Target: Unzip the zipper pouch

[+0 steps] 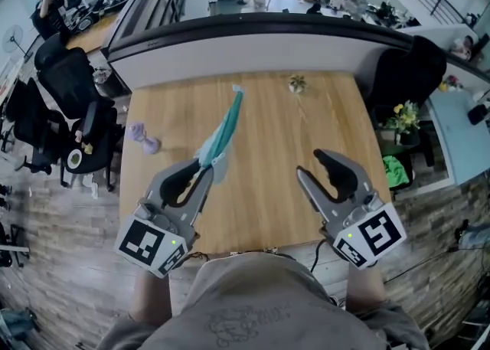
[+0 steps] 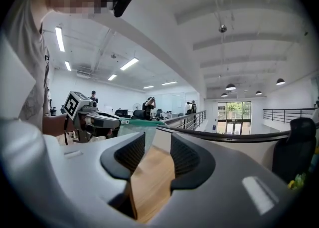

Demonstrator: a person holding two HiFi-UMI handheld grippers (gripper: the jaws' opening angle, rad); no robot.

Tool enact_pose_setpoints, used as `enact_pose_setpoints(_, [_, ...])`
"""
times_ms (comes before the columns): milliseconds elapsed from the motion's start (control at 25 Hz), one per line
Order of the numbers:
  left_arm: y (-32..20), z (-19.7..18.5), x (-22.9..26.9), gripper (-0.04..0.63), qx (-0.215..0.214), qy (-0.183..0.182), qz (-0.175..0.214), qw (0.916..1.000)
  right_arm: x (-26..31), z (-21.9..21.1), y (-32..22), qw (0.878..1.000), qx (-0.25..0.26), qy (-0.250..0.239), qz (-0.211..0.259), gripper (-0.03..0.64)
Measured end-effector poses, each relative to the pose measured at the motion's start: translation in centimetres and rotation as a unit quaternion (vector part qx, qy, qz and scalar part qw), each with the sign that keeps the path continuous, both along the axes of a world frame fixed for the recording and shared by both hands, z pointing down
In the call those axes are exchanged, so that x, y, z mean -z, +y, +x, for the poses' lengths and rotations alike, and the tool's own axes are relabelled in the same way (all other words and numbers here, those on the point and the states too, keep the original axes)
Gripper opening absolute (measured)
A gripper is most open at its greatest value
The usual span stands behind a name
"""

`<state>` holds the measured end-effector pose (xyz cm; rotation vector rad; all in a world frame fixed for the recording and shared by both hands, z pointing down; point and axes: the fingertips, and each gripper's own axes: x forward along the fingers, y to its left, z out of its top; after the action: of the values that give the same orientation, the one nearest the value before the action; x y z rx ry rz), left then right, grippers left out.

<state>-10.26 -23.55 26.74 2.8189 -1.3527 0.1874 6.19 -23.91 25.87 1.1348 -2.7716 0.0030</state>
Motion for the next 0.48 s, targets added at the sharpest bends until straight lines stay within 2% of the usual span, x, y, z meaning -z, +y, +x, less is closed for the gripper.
enact_pose_setpoints(160, [0.0, 0.8, -0.5, 0.054, -0.005, -0.007, -0.006, 0.9999, -0.7, 0.3, -0.4, 1.0, 0.007, -0.009, -0.014, 0.172])
enact_pose_setpoints(280, [0.0, 1.5, -0.8, 0.054, -0.015, -0.011, -0.014, 0.9997, -0.9, -0.4, -0.4, 0.999, 0.033, -0.02, -0.025, 0.172])
enact_pose_setpoints(480, [0.8, 3.9, -1.2, 0.055, -0.057, -0.009, -0.025, 0.998, -2.3, -2.4, 0.2, 0.996, 0.08, 0.026, -0.032, 0.136])
